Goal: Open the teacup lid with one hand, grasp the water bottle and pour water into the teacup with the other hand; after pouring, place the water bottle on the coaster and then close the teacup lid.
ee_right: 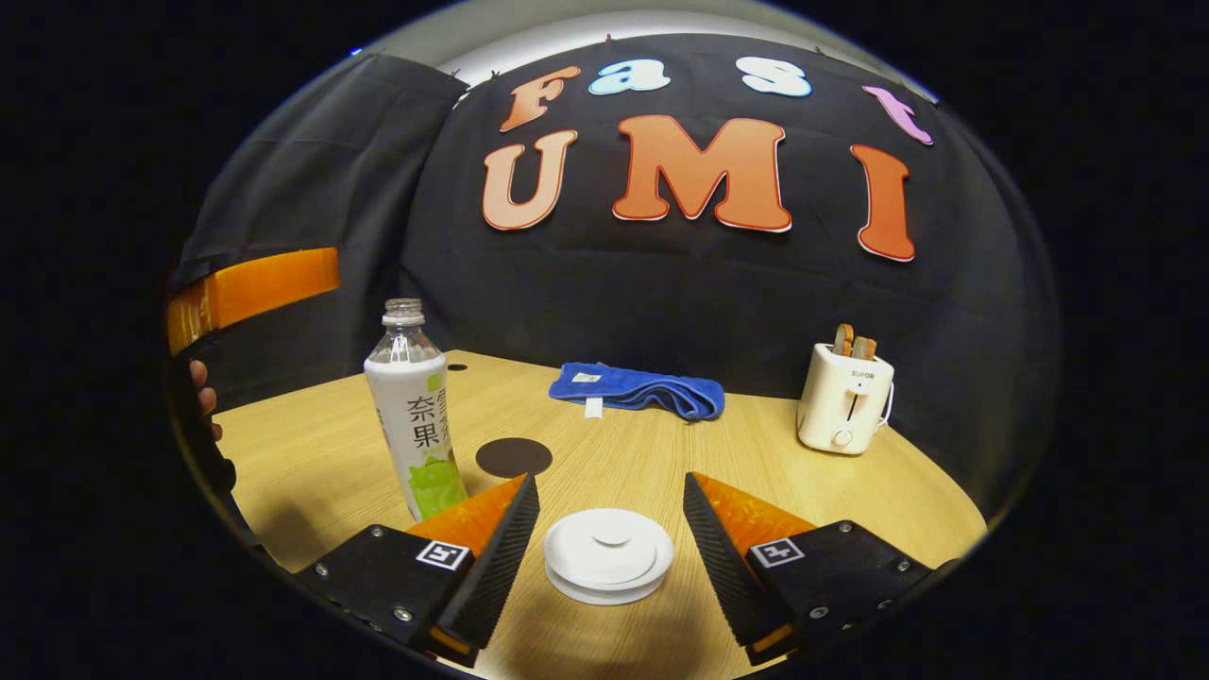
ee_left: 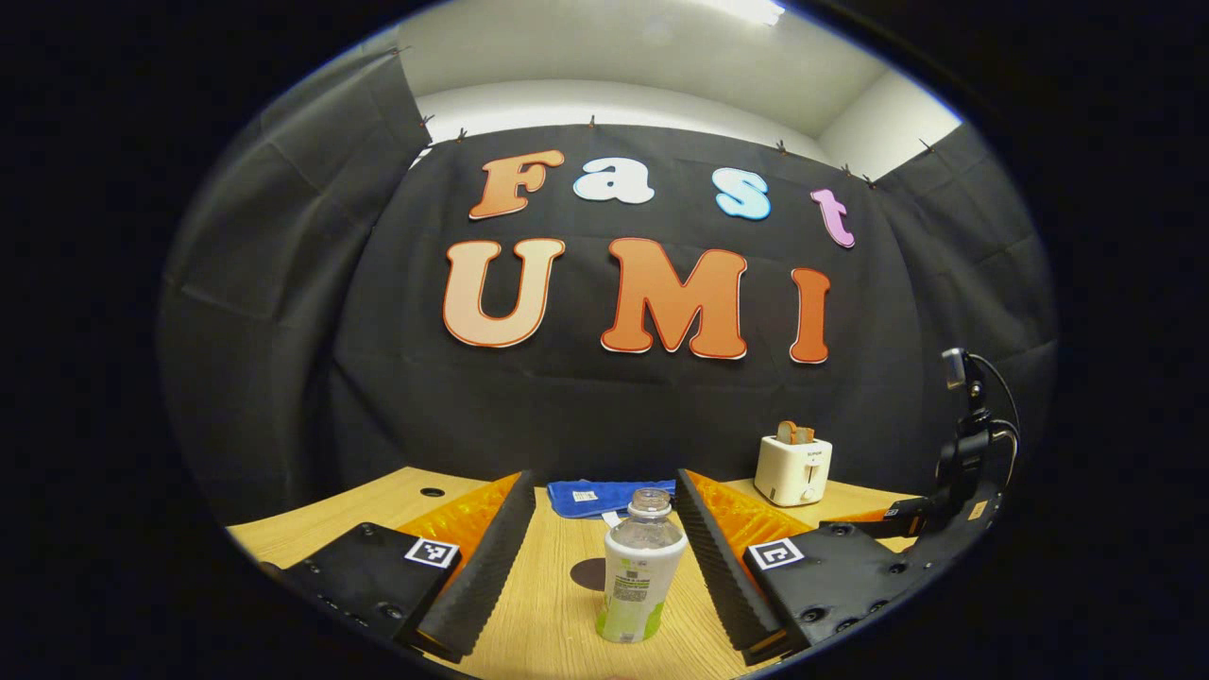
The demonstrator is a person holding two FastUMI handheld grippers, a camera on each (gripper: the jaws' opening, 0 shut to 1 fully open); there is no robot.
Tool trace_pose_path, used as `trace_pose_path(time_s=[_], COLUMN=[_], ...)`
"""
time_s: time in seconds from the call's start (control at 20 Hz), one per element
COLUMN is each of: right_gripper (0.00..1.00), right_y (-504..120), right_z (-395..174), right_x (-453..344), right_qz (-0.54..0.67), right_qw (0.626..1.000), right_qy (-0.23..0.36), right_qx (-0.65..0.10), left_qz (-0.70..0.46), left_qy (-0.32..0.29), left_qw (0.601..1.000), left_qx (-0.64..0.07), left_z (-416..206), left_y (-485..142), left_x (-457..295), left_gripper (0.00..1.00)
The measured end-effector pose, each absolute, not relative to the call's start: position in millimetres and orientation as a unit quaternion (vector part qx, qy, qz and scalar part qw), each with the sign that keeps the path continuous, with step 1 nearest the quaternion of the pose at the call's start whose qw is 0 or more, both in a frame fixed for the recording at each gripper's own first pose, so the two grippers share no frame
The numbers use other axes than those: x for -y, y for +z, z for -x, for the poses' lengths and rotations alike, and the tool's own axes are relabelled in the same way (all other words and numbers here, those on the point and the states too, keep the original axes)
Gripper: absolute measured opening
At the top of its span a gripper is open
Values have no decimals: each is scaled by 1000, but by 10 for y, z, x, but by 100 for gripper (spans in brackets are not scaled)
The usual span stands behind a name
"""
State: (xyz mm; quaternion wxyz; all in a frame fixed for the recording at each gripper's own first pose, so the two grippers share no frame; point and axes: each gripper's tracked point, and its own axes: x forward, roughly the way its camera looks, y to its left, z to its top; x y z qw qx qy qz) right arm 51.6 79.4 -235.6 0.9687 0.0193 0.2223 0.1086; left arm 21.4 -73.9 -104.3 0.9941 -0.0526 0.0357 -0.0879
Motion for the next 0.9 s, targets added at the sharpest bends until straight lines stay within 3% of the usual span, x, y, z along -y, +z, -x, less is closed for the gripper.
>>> trace_pose_path(time_s=[0.65, 0.7, 0.9], right_gripper=[92, 84, 73], right_y=[-2714, -2725, -2733], right_z=[-561, -567, -572], right_x=[-833, -800, -831], right_qz=[-70, -71, -78], right_qw=[950, 950, 947], right_qy=[127, 122, 130], right_qx=[-276, -277, -283], left_qz=[60, 61, 62], left_qy=[-72, -72, -72], left_qw=[994, 994, 994], left_qx=[-49, -50, -54], left_z=[-274, -284, -273], left_y=[-1181, -1195, -1204], left_x=[667, 667, 671], left_gripper=[96, 95, 95])
